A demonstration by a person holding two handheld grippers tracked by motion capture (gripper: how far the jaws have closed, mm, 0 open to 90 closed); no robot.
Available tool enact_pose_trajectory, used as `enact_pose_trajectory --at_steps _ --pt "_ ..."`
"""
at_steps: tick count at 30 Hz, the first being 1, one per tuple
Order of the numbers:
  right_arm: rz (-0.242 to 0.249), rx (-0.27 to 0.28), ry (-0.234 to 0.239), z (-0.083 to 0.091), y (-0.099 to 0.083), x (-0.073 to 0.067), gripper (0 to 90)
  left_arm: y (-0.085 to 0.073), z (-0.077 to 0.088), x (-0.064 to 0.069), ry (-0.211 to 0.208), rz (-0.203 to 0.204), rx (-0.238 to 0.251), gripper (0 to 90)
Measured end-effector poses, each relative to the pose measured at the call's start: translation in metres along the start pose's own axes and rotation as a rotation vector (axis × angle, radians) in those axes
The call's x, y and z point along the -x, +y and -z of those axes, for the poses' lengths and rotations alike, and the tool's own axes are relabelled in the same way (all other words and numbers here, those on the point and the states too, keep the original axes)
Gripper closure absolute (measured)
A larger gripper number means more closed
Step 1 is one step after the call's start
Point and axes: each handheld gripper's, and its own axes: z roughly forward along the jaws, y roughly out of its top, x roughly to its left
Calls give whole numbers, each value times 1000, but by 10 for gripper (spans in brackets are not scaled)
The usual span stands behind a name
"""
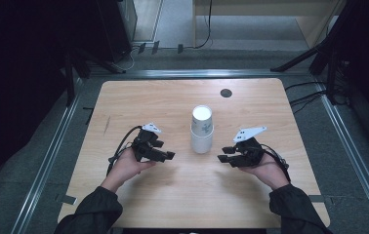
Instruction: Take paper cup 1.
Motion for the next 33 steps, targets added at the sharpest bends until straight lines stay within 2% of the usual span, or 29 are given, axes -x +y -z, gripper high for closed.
enact_pose_trajectory --at_steps 3,7,11,18,25,27,30,33 --pt "-52 -14 20 2 0 3 551 0 -1 0 4 -2 -9 275" --pt "-62 -27 5 2 -1 5 528 -1 0 -2 -7 -3 -12 275" --pt "-53 -39 4 2 -2 5 488 -1 0 -2 -13 -3 -13 273" --pt "-49 -70 26 -1 -2 3 480 -2 0 0 -9 -16 -25 271" --pt "-27 -71 39 -2 -1 1 448 -3 -3 3 -19 -28 -31 268" --pt "-21 -85 26 -1 0 1 429 -3 -3 4 -18 -29 -33 267" --pt "-14 -77 30 3 6 1 401 -3 -3 6 7 -55 -39 268" --pt "12 -90 21 7 14 2 380 -3 -2 6 1 -53 -39 269"
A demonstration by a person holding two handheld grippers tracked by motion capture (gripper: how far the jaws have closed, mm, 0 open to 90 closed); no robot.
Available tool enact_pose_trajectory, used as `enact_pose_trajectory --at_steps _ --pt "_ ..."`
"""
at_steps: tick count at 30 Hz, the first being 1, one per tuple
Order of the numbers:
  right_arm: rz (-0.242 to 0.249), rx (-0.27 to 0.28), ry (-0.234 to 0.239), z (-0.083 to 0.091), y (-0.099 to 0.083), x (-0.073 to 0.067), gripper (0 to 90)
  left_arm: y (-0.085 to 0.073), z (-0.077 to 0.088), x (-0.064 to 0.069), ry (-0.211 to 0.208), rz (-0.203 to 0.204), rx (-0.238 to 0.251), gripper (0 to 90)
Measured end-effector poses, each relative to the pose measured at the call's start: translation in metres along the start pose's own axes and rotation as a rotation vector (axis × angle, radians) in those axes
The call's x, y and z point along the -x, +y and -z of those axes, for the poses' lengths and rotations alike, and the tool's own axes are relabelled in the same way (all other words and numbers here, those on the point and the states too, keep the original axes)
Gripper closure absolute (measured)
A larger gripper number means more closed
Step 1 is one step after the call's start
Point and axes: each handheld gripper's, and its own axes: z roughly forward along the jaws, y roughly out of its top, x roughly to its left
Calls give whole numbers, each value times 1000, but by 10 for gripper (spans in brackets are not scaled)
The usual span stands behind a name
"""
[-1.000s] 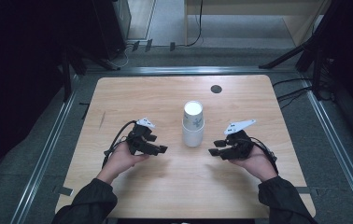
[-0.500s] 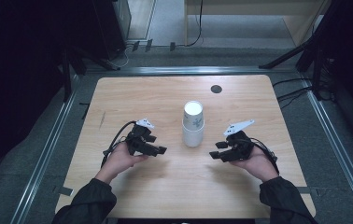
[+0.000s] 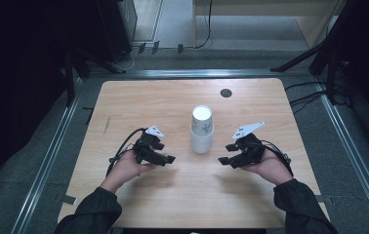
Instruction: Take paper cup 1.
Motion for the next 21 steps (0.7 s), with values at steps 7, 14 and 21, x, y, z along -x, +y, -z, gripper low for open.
enact_pose_trajectory --at_steps 7,14,21 --pt "63 -27 21 17 27 -1 357 0 2 0 -13 4 16 268" --pt "84 -46 17 27 51 6 349 0 3 -2 -23 14 23 267" --pt "105 -67 26 29 73 13 325 0 5 -4 -28 11 25 266"
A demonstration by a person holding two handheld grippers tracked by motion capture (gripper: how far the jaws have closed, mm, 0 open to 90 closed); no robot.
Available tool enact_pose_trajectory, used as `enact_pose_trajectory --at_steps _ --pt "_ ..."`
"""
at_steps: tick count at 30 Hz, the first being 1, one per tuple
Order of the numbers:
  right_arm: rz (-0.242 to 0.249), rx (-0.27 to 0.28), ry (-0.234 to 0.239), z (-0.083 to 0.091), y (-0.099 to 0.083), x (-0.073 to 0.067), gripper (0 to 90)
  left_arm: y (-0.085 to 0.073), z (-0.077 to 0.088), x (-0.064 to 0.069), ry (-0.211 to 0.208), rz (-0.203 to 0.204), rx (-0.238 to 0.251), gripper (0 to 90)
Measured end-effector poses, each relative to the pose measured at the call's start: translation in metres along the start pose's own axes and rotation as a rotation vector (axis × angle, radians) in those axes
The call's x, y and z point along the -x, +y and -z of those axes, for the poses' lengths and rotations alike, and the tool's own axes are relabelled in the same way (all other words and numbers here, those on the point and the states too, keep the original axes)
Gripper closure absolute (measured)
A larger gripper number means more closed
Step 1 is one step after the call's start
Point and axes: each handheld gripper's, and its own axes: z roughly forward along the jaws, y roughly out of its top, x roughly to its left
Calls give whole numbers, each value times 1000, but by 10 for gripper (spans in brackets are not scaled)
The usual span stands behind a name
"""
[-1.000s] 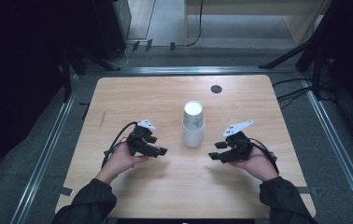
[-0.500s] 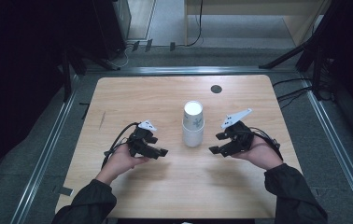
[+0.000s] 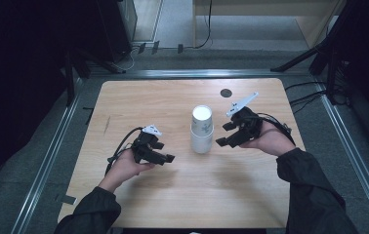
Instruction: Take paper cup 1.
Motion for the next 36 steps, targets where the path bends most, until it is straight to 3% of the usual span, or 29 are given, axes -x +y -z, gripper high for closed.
enact_pose_trajectory --at_steps 7,17,36 --pt "42 -29 -7 -1 23 3 287 0 1 0 -5 3 5 265" --pt "44 -42 -8 -5 43 8 242 -1 3 -1 -10 3 9 264" --pt "88 -43 0 -14 78 2 250 0 3 -1 -11 -3 14 264"
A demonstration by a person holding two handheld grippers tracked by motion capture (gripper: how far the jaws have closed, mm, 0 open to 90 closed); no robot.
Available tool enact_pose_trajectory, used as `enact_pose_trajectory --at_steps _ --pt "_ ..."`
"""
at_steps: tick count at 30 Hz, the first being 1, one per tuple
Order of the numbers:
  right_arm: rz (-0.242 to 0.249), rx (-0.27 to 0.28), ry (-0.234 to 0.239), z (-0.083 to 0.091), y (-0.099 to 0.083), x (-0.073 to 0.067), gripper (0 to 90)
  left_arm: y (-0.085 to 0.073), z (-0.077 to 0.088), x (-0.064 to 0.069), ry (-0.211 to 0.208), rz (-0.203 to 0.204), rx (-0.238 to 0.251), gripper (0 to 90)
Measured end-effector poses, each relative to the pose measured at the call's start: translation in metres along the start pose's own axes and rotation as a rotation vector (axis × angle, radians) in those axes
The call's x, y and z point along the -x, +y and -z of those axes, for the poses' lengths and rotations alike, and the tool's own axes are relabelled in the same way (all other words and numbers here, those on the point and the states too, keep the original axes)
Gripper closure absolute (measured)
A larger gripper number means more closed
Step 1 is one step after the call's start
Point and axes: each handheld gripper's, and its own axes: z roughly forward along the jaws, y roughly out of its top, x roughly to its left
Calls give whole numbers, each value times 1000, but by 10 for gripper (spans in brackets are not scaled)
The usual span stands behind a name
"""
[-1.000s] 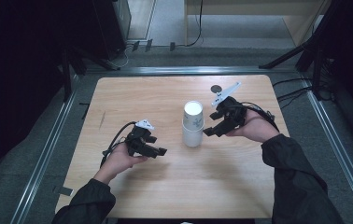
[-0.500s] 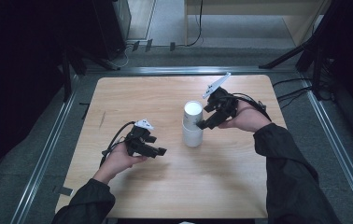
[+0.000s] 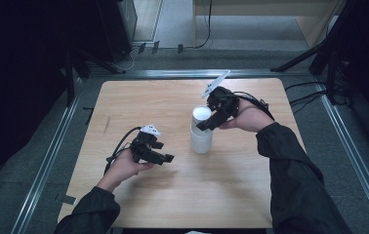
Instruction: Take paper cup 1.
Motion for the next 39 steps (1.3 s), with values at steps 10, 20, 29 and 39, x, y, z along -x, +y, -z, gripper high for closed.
enact_pose_trajectory --at_steps 10,20,29,39 --pt "2 -31 -18 -2 8 0 328 0 0 0 -2 -5 0 264" --pt "20 -42 -25 7 14 -2 334 0 0 0 -2 -7 2 262" --pt "26 -42 -33 18 21 -3 335 0 1 0 -3 -13 5 262" --pt "27 -33 -33 40 32 -8 339 0 3 0 -6 -12 15 257"
